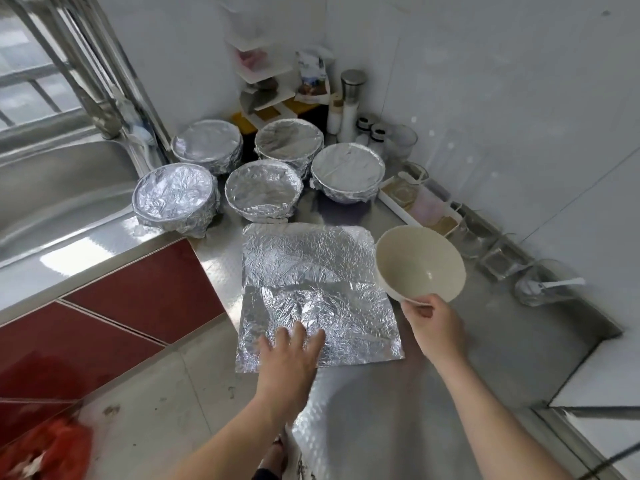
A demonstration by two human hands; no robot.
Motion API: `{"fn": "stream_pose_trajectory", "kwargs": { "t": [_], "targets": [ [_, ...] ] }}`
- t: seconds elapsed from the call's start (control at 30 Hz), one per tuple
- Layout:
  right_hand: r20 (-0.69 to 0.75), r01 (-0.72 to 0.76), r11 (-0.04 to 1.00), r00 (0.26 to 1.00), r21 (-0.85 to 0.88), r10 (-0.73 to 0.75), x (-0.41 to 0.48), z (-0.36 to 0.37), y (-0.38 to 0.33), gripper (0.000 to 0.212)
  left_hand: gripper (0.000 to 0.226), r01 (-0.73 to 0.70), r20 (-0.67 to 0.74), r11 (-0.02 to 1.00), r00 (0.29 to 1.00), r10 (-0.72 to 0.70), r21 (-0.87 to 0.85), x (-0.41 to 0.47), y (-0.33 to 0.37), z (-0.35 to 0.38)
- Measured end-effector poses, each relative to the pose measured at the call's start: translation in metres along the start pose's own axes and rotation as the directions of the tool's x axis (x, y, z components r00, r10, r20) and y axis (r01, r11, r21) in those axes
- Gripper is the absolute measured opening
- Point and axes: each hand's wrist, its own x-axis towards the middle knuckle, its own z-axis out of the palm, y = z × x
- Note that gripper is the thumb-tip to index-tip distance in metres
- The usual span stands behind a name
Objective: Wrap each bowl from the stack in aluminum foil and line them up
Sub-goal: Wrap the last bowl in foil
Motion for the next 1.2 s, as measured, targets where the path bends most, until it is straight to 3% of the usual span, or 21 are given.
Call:
{"fn": "stream_pose_trajectory", "kwargs": {
  "t": [0.2, 0.33, 0.5, 0.63, 0.8, 0.97, 1.03, 1.1, 1.13, 1.2],
  "targets": [
    [-0.228, 0.312, 0.95, 0.924, -0.01, -0.306, -0.003, 0.004, -0.009, 0.007, 0.09, -0.015, 0.033, 0.999, 0.999, 0.013, 0.046, 0.002, 0.003, -0.005],
    [-0.052, 0.429, 0.903, 0.902, 0.022, -0.428, -0.006, 0.016, -0.023, 0.013, 0.087, -0.02, 0.053, 0.998, 0.998, 0.017, 0.059, 0.003, 0.002, -0.008],
    [0.166, 0.419, 0.904, 0.889, 0.084, -0.427, -0.02, 0.04, -0.028, 0.012, 0.079, -0.003, 0.049, 0.999, 0.999, 0.001, 0.035, 0.002, 0.002, -0.012],
    [0.22, 0.435, 0.899, 0.874, 0.047, -0.434, -0.029, 0.056, -0.018, 0.012, 0.073, 0.024, 0.045, 0.998, 0.999, -0.021, -0.066, 0.005, 0.007, -0.02],
    [0.25, 0.427, 0.904, 0.875, 0.003, -0.414, -0.026, 0.061, -0.011, 0.014, 0.051, -0.276, -0.006, 0.958, 0.961, 0.277, -0.081, 0.012, 0.005, -0.015],
    [0.276, 0.449, 0.893, 0.862, -0.024, -0.425, -0.02, 0.058, -0.012, 0.017, 0.056, -0.259, 0.077, 0.96, 0.96, 0.268, -0.11, 0.017, 0.006, -0.013],
    [0.323, 0.412, 0.911, 0.862, 0.002, -0.391, -0.02, 0.057, -0.012, 0.029, 0.058, -0.272, 0.084, 0.96, 0.957, 0.277, -0.074, 0.02, 0.01, -0.012],
    [0.329, 0.364, 0.928, 0.87, 0.074, -0.367, -0.024, 0.054, -0.012, 0.066, 0.063, -0.273, 0.077, 0.961, 0.958, 0.276, -0.044, 0.024, 0.013, -0.01],
    [0.29, 0.339, 0.937, 0.892, 0.083, -0.348, -0.025, 0.053, -0.011, 0.08, 0.065, -0.263, 0.072, 0.964, 0.961, 0.266, -0.042, 0.025, 0.015, -0.009],
    [0.162, 0.235, 0.972, 0.959, 0.012, -0.234, -0.025, 0.046, -0.011, 0.088, 0.06, -0.239, 0.007, 0.969, 0.971, 0.24, -0.065, 0.025, 0.017, -0.014]
  ]
}}
